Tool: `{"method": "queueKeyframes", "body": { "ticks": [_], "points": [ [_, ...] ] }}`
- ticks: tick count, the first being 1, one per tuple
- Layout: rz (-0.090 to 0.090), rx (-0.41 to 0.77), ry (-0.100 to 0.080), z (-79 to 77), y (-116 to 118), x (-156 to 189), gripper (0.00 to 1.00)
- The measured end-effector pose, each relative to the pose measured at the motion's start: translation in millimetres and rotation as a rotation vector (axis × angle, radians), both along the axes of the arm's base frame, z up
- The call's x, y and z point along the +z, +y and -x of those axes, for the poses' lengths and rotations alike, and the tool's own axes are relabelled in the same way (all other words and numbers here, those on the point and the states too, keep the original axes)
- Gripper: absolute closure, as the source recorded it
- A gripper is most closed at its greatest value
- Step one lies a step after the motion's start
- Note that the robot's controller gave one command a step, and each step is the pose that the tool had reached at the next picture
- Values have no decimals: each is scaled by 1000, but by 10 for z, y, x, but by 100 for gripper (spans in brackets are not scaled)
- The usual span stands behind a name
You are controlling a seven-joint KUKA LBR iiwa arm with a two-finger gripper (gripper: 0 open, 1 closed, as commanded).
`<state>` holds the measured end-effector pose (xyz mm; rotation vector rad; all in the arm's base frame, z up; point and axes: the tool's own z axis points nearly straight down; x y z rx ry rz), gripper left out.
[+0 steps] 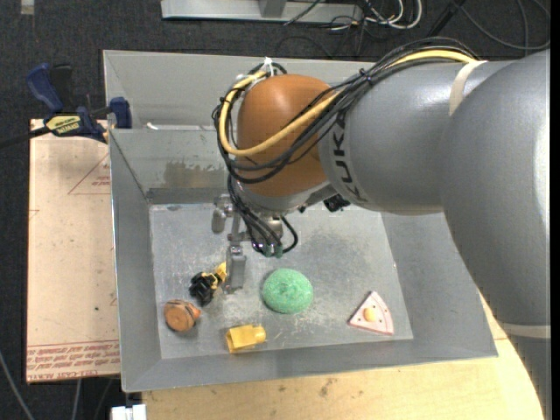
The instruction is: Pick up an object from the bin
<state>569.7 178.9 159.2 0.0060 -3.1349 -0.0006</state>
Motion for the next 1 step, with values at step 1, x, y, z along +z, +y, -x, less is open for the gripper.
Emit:
{"method": "queueKeyframes", "body": {
  "ticks": [1],
  "points": [
    [-1,-4,-7,-20,-9,48,0]
  ]
}}
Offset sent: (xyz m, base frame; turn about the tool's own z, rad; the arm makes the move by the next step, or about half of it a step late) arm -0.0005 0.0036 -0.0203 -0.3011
